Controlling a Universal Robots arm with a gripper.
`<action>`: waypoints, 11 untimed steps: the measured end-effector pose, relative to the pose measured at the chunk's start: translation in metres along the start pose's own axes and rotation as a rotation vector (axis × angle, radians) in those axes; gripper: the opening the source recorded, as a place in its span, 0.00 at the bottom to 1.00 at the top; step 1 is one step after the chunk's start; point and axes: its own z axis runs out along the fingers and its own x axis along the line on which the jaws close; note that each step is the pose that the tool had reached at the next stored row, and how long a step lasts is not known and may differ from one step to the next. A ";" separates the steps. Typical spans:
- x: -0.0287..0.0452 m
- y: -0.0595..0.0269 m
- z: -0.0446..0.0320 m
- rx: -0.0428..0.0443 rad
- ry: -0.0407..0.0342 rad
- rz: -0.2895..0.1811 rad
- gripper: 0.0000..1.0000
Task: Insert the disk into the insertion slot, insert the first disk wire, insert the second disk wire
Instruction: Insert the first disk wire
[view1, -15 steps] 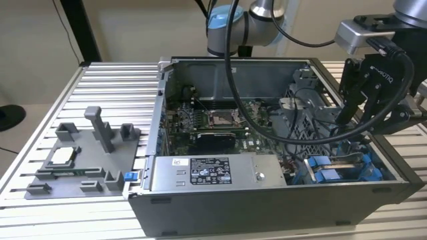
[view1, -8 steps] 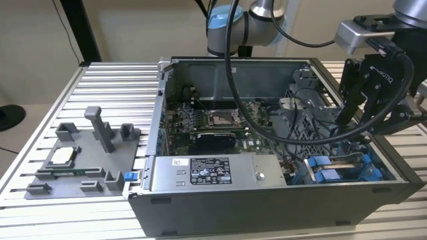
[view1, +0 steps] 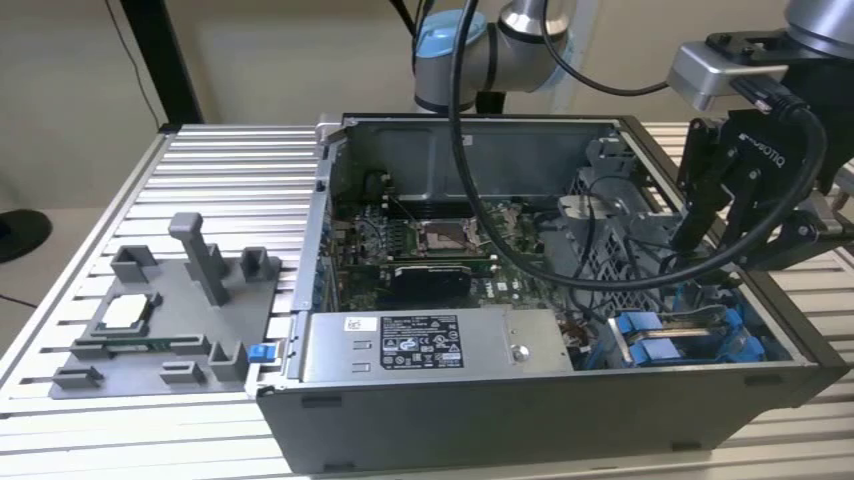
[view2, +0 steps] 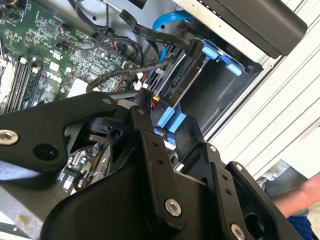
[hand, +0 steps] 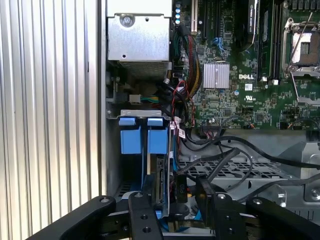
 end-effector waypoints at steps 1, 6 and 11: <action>0.0000 0.0001 0.0000 0.0000 0.0000 0.000 1.00; 0.0000 0.0018 -0.0002 0.0000 0.0002 0.000 1.00; 0.0000 0.0022 -0.0002 0.0000 0.0000 0.000 1.00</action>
